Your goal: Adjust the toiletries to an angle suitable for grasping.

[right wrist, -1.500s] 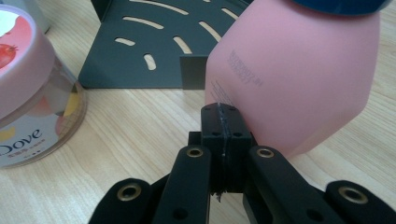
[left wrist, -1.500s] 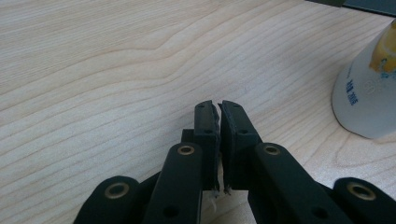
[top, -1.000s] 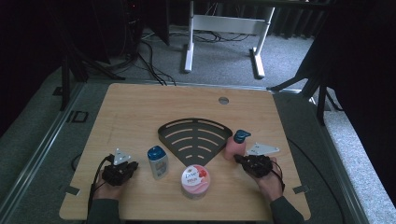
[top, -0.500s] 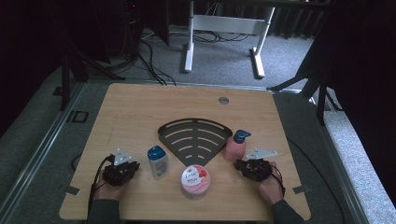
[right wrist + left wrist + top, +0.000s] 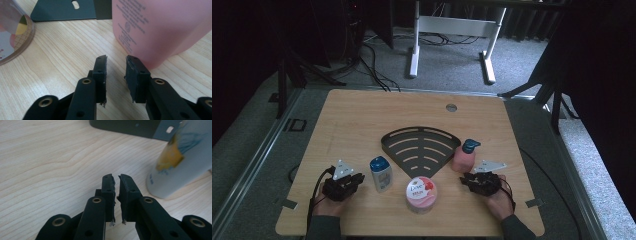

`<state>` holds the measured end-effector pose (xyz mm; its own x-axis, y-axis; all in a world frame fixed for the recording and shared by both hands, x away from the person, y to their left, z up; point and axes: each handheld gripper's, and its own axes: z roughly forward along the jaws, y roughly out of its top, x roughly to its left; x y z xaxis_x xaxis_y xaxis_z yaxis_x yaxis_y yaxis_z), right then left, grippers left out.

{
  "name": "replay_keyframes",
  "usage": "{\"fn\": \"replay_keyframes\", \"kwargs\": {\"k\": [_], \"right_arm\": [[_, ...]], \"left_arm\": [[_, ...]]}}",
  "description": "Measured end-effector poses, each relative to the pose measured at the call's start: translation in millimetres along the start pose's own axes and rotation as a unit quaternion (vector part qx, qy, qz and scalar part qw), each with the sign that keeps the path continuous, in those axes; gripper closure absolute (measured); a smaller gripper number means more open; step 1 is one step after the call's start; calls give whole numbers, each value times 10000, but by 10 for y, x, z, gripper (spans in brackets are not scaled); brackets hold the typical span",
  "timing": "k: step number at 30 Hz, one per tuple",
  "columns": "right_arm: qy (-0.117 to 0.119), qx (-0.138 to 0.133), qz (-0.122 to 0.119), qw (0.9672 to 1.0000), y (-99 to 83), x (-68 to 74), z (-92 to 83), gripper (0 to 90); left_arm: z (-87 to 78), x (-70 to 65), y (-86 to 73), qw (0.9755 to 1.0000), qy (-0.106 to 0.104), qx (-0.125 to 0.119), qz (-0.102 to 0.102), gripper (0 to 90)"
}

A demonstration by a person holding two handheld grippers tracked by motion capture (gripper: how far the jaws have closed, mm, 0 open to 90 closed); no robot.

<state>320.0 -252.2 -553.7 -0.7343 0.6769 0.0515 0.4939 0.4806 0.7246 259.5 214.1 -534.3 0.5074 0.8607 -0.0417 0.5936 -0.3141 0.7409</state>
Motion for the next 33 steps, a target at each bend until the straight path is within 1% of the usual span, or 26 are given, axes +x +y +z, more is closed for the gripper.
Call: {"fn": "replay_keyframes", "kwargs": {"k": [3, 8, 9, 18, 21, 25, 27, 28, 29, 33], "right_arm": [[8, -31, -14, 10000, -4, 11, 7, 670], [22, -72, -12, 10000, -7, 22, 18, 633], [26, -76, -12, 10000, -7, 23, 19, 627], [27, -100, -62, 9999, -11, 40, 27, 603], [28, -100, -74, 9999, -10, 43, 29, 600], [36, -105, -79, 9999, -10, 43, 31, 598], [36, -106, -80, 9999, -11, 43, 31, 599], [38, -108, -82, 9999, -11, 42, 31, 598], [37, -108, -81, 9999, -11, 43, 32, 599], [27, -103, -90, 9999, -10, 47, 33, 599]], "left_arm": [[-31, -14, 15, 10000, -63, -72, 12, 839], [-55, -30, 28, 9999, -100, -79, 40, 893], [-71, -37, 34, 9998, -182, -97, 76, 893], [-166, -122, 38, 9993, -299, -168, 166, 897], [-204, -143, 38, 9987, -418, -241, 177, 897], [-246, -175, 42, 9980, -504, -324, 221, 897], [-254, -182, 44, 9978, -523, -326, 240, 897], [-264, -198, 44, 9970, -637, -332, 288, 897], [-270, -212, 43, 9964, -694, -355, 340, 897], [-295, -261, 44, 9954, -773, -350, 443, 897]]}}
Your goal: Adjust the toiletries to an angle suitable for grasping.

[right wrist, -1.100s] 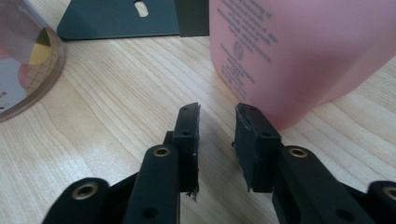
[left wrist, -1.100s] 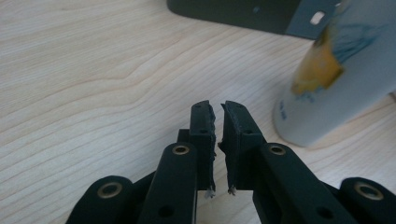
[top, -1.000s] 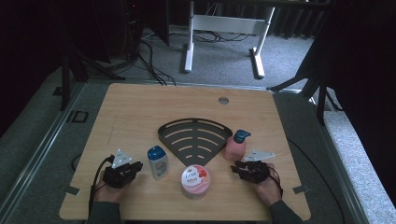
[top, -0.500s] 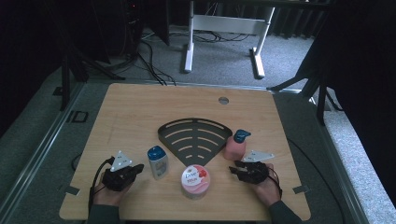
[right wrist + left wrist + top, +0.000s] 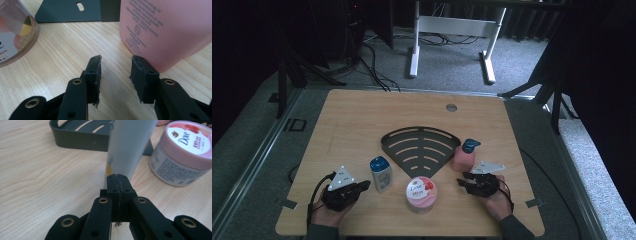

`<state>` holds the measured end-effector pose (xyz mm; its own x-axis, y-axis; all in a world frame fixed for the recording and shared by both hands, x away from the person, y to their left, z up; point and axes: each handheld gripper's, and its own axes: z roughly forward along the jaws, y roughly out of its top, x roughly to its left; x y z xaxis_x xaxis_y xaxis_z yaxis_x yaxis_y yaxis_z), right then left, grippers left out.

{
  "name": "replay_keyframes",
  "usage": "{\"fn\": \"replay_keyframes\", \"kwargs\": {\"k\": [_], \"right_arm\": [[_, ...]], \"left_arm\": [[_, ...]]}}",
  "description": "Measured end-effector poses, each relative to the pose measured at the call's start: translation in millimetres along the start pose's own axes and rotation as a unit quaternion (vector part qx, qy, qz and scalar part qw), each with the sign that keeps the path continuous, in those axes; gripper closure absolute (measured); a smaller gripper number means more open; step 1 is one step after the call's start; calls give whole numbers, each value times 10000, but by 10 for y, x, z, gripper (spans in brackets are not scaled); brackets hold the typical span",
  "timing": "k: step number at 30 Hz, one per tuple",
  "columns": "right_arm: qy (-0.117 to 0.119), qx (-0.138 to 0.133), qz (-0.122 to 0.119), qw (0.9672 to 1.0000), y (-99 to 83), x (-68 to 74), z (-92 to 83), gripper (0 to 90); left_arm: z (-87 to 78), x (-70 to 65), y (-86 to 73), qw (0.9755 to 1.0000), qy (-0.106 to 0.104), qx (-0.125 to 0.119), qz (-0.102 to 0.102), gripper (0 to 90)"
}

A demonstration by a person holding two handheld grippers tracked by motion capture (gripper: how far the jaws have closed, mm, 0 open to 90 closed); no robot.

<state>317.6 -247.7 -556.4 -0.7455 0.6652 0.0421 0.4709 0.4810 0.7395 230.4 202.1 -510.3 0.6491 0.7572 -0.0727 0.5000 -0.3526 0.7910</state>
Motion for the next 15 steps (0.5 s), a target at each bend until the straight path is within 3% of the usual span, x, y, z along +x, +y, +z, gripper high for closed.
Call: {"fn": "replay_keyframes", "kwargs": {"k": [15], "right_arm": [[4, 3, -3, 10000, 0, 0, 0, 597]], "left_arm": [[46, -169, 51, 9992, -285, 88, 278, 898]]}}
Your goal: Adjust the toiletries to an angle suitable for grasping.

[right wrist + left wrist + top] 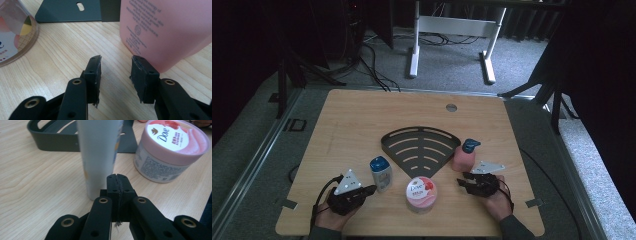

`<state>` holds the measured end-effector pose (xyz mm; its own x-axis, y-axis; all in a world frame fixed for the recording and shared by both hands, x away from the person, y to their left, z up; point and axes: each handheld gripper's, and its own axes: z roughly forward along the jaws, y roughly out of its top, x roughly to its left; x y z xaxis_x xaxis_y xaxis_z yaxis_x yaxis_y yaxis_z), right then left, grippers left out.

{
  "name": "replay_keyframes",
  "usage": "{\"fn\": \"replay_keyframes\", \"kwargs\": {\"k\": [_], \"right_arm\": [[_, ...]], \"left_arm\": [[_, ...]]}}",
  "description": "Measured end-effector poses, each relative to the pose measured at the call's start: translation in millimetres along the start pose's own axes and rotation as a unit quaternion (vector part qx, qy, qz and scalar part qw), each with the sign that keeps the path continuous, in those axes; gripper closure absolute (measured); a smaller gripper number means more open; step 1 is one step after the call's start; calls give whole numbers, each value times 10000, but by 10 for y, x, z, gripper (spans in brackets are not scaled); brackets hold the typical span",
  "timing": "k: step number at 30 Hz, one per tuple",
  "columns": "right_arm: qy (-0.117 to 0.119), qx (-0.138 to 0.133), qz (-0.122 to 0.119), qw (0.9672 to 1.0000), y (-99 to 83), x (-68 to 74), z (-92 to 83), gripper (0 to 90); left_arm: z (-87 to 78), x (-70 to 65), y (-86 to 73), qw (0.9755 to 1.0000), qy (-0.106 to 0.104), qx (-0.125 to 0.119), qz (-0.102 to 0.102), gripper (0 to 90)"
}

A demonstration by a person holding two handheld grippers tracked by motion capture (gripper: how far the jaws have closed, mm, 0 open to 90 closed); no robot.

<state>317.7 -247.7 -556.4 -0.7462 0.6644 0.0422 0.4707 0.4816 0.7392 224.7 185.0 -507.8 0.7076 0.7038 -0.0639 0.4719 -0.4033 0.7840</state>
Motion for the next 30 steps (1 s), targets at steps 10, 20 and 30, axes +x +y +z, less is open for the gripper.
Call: {"fn": "replay_keyframes", "kwargs": {"k": [10, 20, 30], "right_arm": [[1, -1, -6, 10000, 0, 0, 0, 596], [6, -3, -23, 10000, -1, -3, 0, 596], [8, -6, -32, 10000, -1, -3, 1, 596]], "left_arm": [[143, -74, 37, 9998, -143, 90, 117, 897], [256, -69, 54, 9997, -70, 178, 144, 897], [326, -50, 48, 9996, 14, 236, 177, 897]]}}
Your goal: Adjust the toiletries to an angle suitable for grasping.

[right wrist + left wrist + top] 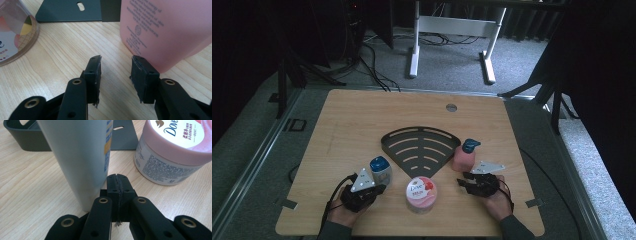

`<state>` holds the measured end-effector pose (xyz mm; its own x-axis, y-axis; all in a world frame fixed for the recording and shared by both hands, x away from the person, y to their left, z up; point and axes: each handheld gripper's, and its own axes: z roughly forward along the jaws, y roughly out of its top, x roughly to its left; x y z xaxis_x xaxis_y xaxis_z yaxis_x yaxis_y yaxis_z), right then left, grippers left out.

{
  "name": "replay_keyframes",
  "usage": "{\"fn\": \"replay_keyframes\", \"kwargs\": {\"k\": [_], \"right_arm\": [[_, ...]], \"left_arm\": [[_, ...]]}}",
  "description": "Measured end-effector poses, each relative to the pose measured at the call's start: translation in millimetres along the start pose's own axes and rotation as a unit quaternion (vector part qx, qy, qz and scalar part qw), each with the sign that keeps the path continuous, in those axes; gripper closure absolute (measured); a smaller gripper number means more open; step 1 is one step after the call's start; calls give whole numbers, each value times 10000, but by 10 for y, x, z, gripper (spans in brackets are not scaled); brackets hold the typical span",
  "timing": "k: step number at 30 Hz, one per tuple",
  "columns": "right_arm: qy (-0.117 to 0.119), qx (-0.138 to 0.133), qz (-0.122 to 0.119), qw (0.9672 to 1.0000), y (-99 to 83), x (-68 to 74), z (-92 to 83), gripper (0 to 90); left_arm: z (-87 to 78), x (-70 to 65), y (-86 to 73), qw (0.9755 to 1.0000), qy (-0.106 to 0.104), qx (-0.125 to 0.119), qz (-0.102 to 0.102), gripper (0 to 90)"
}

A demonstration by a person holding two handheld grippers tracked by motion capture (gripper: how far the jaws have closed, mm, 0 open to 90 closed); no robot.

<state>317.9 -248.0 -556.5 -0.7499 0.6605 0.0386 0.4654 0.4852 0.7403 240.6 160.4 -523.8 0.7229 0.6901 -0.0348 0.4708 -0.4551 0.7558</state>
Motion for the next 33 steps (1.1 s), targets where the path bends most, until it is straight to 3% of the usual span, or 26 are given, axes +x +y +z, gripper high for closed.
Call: {"fn": "replay_keyframes", "kwargs": {"k": [6, 33], "right_arm": [[-2, 2, -7, 10000, 0, 1, 1, 596], [3, 4, -10, 10000, 1, -1, 0, 596]], "left_arm": [[49, -5, 9, 9999, 50, 46, 76, 897], [185, 176, 68, 9996, 247, 84, 48, 896]]}}
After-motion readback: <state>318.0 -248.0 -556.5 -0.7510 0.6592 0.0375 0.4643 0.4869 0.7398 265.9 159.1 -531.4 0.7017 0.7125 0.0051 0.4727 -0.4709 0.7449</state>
